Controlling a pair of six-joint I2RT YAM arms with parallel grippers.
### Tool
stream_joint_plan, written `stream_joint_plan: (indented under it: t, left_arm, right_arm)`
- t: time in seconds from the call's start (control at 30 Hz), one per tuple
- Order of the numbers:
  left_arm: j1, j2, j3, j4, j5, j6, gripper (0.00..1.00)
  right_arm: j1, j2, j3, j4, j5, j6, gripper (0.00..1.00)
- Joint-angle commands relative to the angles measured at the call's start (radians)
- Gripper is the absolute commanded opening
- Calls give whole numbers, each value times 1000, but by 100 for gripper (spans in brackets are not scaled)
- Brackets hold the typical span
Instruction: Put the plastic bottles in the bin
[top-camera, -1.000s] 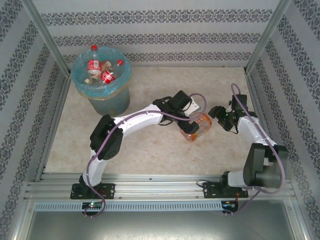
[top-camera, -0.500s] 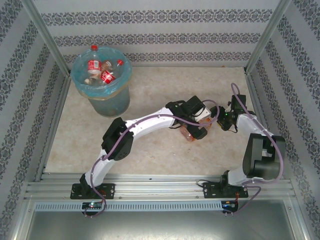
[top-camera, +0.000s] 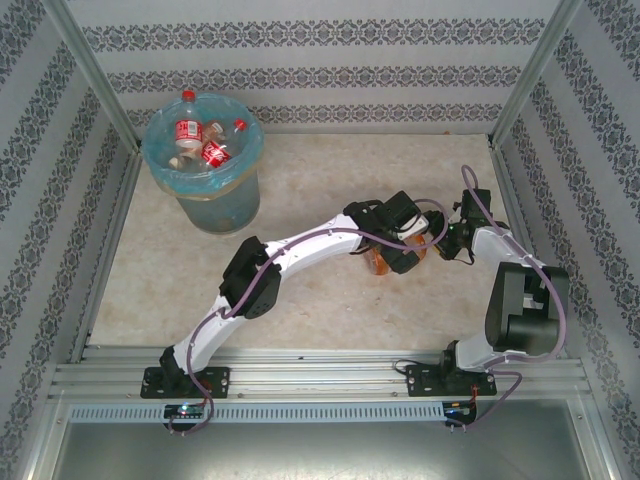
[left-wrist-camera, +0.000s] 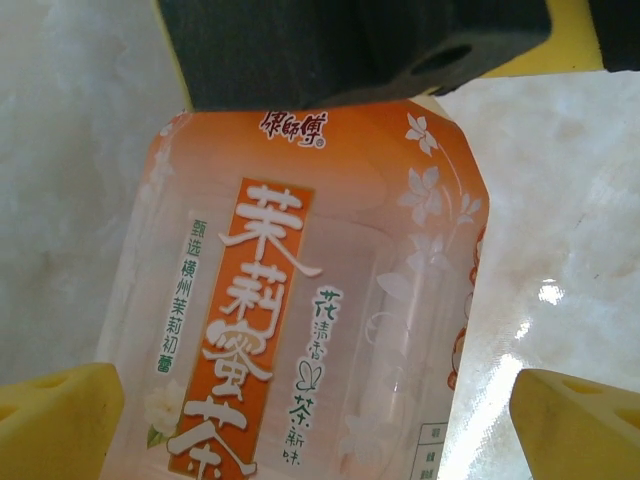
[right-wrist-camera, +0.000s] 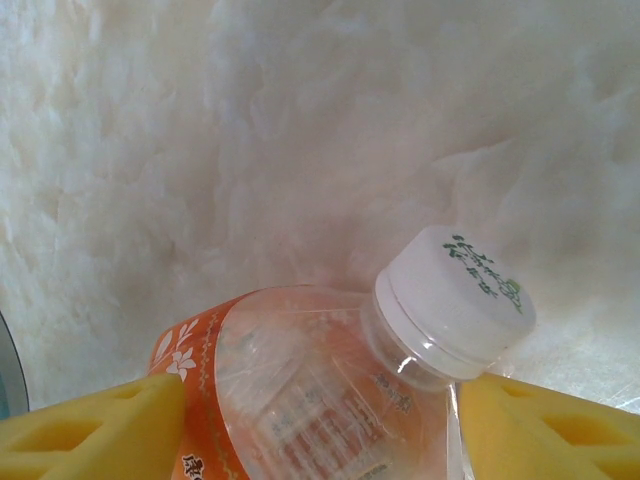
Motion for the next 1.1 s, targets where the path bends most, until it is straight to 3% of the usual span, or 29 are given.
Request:
stream_joint_plan:
  t: [0.0,0.27,0.6,1.07]
  left_arm:
    - [-11,45,1,-66,-34,34,100]
    - [-11,45,9,-72,-48,66,100]
    - [-9,76,27,-77,-70,97,100]
    - [-6,137,26,-85,-158,196,100]
  right_arm:
    - [-19,8,7,15,-7,-2,72]
    - [-27,37,3,67,24,21,65]
    - [-27,138,18,131,-24,53,58]
    - [-18,173,44,148,-67,88,64]
